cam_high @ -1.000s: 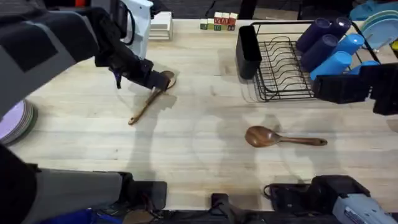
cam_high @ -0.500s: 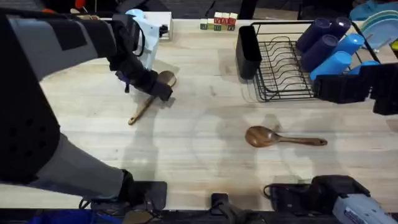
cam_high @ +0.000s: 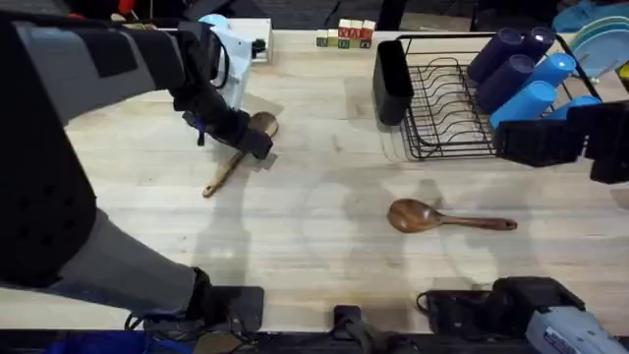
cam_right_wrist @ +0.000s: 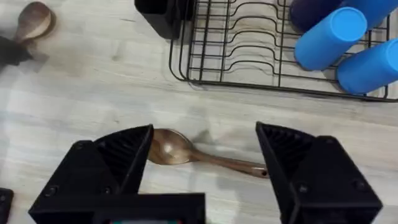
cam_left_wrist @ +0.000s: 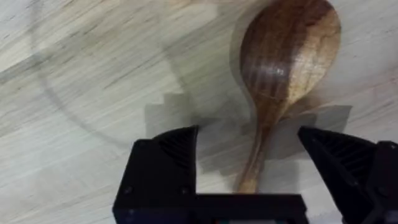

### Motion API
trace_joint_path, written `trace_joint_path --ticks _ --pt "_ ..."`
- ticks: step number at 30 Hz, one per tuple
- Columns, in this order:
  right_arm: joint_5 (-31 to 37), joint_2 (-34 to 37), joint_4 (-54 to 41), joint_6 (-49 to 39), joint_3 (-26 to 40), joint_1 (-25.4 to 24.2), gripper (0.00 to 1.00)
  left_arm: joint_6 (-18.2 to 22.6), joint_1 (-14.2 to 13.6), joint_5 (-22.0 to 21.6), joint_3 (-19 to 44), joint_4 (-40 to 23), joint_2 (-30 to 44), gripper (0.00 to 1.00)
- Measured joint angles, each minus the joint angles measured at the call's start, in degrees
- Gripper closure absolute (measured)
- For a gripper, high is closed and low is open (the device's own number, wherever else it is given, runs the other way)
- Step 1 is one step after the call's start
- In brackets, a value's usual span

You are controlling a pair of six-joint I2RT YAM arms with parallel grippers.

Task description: Pick up the spoon on the table one by one and put them onto the rack

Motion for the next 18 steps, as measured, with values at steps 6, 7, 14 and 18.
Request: trace_joint_path --ticks 6,7,14,18 --pt "0.0 0.0 0.0 0.0 0.0 0.0 0.007 0.0 0.0 0.2 0.0 0.0 0.0 0.006" --pt "0.0 0.0 0.0 -0.1 0.0 0.0 0.006 0.0 0.0 0.2 0.0 0.0 0.0 0.006" --pt "0.0 0.0 0.0 -1.3 0.0 0.0 0.005 0.0 0.0 0.3 0.0 0.2 0.0 0.008" --pt "0.0 0.0 0.0 -2.6 0.0 0.0 0.005 -0.1 0.1 0.3 0.0 0.5 0.0 0.148"
